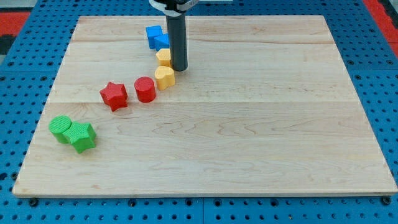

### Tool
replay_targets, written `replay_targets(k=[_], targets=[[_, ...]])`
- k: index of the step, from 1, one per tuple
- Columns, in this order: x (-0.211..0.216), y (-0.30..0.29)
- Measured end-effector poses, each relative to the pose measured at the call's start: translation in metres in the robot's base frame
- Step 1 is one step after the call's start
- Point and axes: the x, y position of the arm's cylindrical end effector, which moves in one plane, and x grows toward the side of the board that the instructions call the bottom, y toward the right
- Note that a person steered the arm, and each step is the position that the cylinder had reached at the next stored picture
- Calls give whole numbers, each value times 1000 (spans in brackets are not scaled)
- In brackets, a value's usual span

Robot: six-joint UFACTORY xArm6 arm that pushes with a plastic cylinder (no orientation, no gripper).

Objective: Place the yellow heart to the left of the yellow hexagon

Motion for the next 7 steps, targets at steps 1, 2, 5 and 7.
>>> replay_targets(k=[1, 2, 5, 7], targets=[[13, 0], [37, 0], [74, 0], [77, -1]])
